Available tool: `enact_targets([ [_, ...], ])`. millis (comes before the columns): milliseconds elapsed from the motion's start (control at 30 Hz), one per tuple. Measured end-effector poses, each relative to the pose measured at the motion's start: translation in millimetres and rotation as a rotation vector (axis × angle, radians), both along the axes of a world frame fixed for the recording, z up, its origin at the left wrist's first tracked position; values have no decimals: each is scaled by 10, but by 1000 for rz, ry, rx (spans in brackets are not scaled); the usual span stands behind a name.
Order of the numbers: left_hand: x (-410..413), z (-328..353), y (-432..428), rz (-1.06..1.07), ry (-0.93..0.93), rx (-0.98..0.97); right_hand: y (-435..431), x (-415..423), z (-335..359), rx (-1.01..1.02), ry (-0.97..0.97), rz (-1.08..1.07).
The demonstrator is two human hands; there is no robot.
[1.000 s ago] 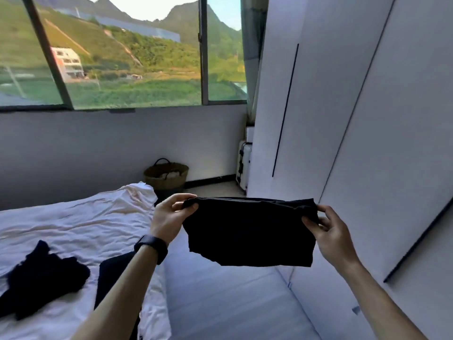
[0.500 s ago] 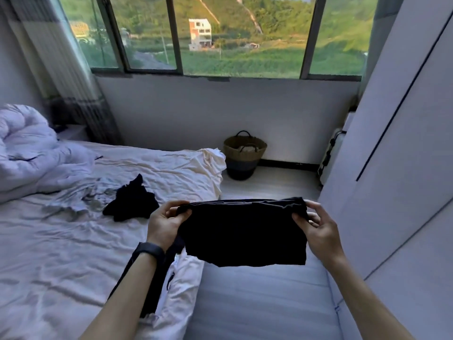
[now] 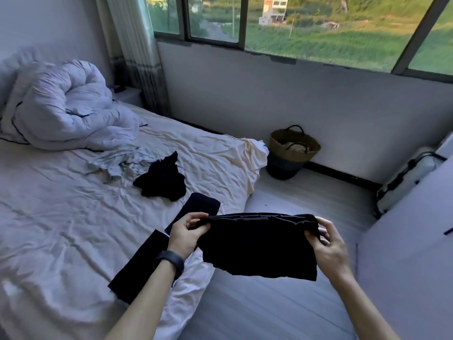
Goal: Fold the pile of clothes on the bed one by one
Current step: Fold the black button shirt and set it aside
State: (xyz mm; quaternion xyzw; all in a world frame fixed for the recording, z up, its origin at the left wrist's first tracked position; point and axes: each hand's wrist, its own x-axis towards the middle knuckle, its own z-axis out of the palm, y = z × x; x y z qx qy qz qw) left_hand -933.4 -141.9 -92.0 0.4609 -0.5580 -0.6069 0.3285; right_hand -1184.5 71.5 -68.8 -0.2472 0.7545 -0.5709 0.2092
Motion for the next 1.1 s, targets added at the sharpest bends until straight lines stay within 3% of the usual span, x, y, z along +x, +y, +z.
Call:
enact_targets([
  [467,-571,-786,-393,500,-224,154,-1888,-1302,-1097,232,-105,444],
  [800,-895,-1133,-217,847,-319,237,-2947,-1526,-1350,422,-32,817],
  [1100,-898,-1588,-866,1037,-283,326,-4054,-1337,-1612,525,24,937],
])
